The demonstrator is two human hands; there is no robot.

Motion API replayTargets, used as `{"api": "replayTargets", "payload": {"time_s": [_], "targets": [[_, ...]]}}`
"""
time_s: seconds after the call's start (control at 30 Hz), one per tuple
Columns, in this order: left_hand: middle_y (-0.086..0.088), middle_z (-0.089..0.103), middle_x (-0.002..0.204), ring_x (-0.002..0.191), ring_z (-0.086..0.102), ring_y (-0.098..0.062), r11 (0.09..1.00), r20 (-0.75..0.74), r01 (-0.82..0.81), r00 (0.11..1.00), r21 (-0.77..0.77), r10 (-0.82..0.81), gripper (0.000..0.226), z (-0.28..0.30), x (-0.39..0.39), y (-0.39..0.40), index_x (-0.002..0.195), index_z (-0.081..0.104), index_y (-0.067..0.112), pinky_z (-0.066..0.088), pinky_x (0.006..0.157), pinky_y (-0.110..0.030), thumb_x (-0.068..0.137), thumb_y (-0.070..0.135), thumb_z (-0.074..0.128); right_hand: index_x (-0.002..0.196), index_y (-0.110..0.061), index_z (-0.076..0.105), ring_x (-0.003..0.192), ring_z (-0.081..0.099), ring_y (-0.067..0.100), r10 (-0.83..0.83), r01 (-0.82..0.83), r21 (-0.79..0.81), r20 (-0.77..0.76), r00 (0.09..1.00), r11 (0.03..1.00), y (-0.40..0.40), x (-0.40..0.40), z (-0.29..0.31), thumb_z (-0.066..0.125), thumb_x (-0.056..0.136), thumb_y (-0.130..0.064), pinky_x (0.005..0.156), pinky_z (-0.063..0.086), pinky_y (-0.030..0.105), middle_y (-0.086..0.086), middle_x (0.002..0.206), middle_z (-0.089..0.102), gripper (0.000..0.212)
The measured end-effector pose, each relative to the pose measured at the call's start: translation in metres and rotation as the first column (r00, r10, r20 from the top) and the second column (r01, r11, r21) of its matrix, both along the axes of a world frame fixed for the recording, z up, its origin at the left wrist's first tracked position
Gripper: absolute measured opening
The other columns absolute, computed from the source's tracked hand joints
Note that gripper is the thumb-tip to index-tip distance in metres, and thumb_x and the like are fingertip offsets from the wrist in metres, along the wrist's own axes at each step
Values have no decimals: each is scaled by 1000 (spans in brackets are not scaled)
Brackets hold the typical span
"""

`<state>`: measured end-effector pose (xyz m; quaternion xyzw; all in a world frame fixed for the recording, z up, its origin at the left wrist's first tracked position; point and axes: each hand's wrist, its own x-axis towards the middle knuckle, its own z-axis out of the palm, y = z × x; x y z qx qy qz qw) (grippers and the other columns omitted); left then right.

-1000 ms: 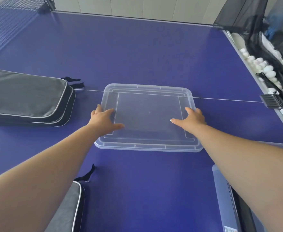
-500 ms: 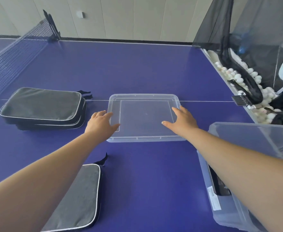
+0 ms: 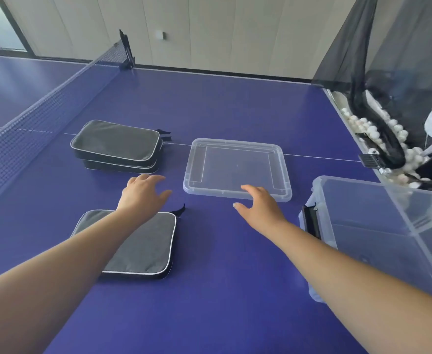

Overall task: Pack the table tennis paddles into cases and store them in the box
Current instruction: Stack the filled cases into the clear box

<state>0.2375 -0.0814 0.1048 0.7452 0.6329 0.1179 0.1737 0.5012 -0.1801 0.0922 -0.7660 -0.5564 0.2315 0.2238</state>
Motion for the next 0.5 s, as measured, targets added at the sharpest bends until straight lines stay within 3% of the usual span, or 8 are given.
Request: {"api": "replayTargets", "payload": {"time_s": [0.3,0.5], "targets": [[1,37,149,135,30,-28,986,24,-134,990,-99,137,69,-29,-108,-28,144,42,32,35,109,-43,82,47,69,144,-33,35,130,43,15,82,-92,-75,-118,990,993,-16,-86,-22,66,86,-47,99,45,34,-5,145,36,67],[-2,30,153,140,24,-29,959,0,-175,984,-223,179,77,-55,-190,-17,145,38,36,34,110,-45,78,47,74,145,-34,32,128,46,18,-14,-23,-166,-219,976,986,0,-156,-47,71,81,-50,100,43,35,-1,146,36,76]]}}
